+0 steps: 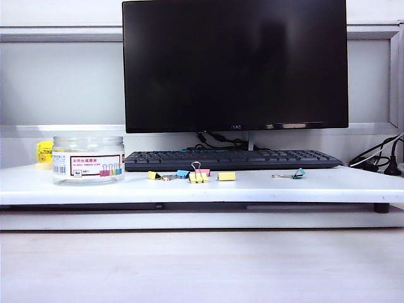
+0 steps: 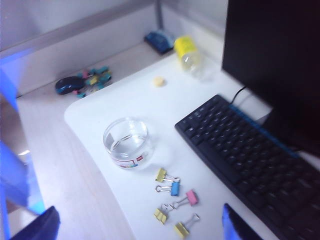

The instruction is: Take the clips out of the round transparent plastic box and place them on the table.

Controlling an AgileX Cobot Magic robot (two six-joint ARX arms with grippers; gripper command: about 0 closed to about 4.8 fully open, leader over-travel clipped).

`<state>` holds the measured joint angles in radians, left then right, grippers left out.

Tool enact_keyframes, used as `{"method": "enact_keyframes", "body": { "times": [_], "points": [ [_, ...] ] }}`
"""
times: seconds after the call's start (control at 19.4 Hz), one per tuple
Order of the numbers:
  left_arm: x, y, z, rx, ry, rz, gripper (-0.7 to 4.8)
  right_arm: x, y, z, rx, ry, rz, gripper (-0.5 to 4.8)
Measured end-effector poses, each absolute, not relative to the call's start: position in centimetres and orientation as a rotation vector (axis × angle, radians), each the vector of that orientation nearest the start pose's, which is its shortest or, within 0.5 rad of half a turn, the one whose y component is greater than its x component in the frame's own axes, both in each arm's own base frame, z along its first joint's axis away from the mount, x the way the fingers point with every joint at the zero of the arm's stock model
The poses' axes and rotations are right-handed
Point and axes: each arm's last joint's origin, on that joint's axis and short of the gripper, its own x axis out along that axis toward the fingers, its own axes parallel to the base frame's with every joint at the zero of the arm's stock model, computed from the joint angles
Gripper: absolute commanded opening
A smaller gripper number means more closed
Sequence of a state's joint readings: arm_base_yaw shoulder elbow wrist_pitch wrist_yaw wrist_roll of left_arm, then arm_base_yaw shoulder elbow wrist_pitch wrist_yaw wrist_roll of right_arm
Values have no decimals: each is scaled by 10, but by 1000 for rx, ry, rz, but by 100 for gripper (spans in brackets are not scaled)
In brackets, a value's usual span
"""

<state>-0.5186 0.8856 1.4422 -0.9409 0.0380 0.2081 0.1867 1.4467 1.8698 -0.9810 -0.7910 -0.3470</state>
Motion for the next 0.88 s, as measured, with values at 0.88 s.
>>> {"method": "enact_keyframes", "body": {
  "times": [0.88],
  "points": [
    [13, -9, 321, -83, 108, -582, 179, 75, 32, 452, -260, 217, 873, 396]
  ]
}}
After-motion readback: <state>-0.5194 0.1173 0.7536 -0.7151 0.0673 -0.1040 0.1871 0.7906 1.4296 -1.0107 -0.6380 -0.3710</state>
